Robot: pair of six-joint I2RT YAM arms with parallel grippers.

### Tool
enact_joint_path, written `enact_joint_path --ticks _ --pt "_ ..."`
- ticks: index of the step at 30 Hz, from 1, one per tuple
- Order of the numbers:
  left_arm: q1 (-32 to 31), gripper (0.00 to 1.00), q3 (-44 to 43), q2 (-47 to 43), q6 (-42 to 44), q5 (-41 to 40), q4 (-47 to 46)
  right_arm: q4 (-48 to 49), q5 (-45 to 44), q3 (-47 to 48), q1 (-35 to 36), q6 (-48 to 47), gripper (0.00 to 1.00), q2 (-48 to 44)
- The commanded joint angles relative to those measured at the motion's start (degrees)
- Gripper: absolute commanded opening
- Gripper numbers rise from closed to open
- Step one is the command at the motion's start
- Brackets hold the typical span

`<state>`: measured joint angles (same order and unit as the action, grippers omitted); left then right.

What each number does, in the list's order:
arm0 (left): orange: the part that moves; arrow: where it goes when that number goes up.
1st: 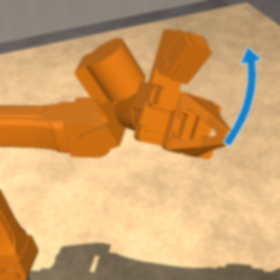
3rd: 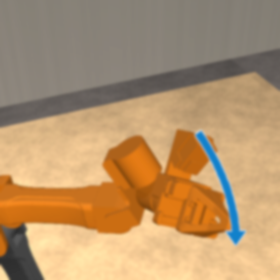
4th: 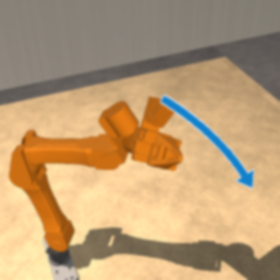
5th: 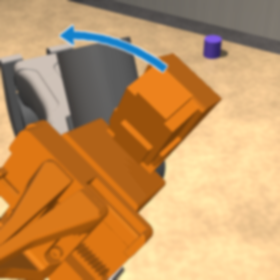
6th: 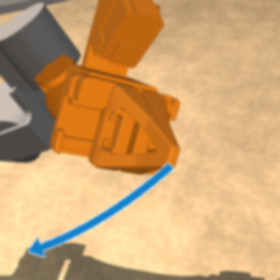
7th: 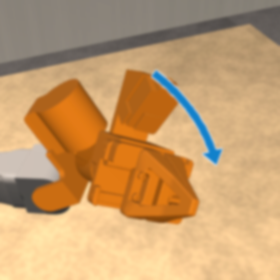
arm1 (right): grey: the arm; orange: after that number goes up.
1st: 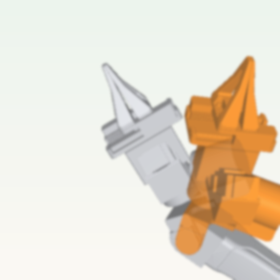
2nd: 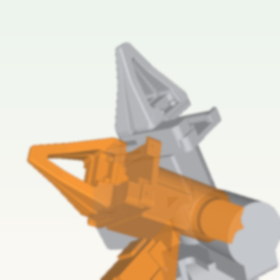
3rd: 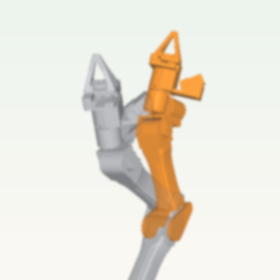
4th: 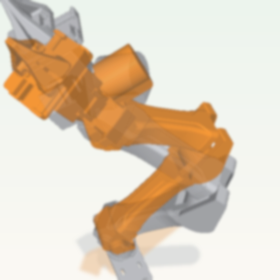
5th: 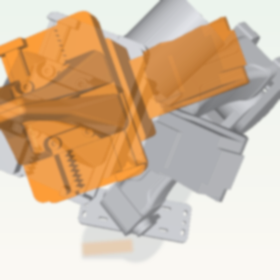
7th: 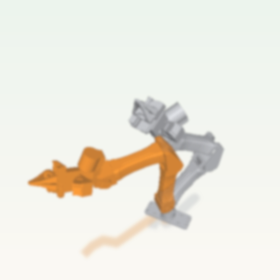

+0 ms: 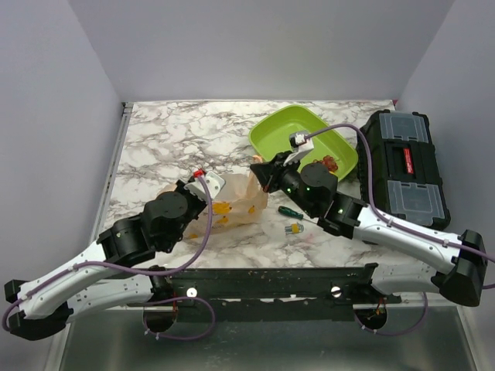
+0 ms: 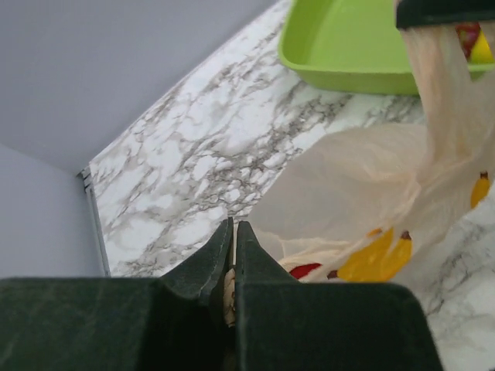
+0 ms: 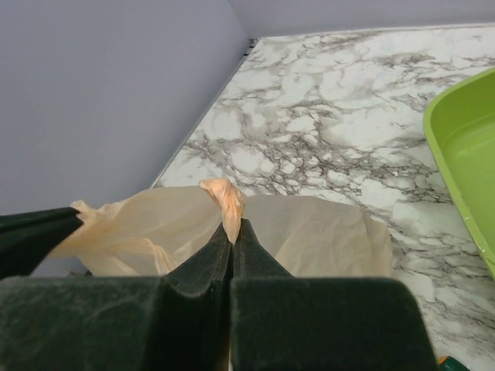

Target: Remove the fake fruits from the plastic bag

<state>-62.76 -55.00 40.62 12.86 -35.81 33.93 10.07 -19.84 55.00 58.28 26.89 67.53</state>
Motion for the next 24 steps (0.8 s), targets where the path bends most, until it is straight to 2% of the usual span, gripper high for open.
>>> enact_joint_path --ticks 1,4,6,8,10,13,20,22,24 --pt "-0.19 0.00 -0.14 0.41 -5.30 -16.99 -7.36 -3.41 -5.19 3.90 -0.18 -0.83 0.01 4.28" --pt "1.95 0.00 2.09 1.30 -1.54 -23.79 -17.02 -4.80 -5.97 7.77 -1.28 -1.80 0.01 8.06" --pt "6.89 0.00 1.28 2.75 -2.24 -25.85 -20.33 -5.51 -4.69 11.35 -2.88 -2.52 0.01 11.61" --pt "15.21 0.00 -3.02 4.65 -10.87 -22.54 -14.98 -6.57 -2.77 16.00 -5.23 -2.78 0.01 16.21" --pt "24.22 0.00 -6.46 6.48 -18.02 -14.63 -11.72 -7.91 0.60 21.82 -8.21 -1.90 0.01 21.30" --pt "32.86 0.00 -12.56 11.02 -22.67 -6.89 -9.08 -9.38 7.38 32.98 -12.84 -0.13 0.01 29.52" --pt "44.23 0.00 -31.10 20.05 -30.43 -0.85 -2.55 -26.65 8.47 73.99 -15.37 -3.13 0.01 51.59" --pt "45.40 0.00 -33.90 19.86 -30.38 0.11 -4.09 -25.92 10.18 79.27 -15.66 -3.78 0.01 53.40" --pt "45.79 0.00 -35.14 19.11 -30.31 0.52 -5.88 -22.47 10.09 79.13 -15.74 -4.79 0.01 52.80"
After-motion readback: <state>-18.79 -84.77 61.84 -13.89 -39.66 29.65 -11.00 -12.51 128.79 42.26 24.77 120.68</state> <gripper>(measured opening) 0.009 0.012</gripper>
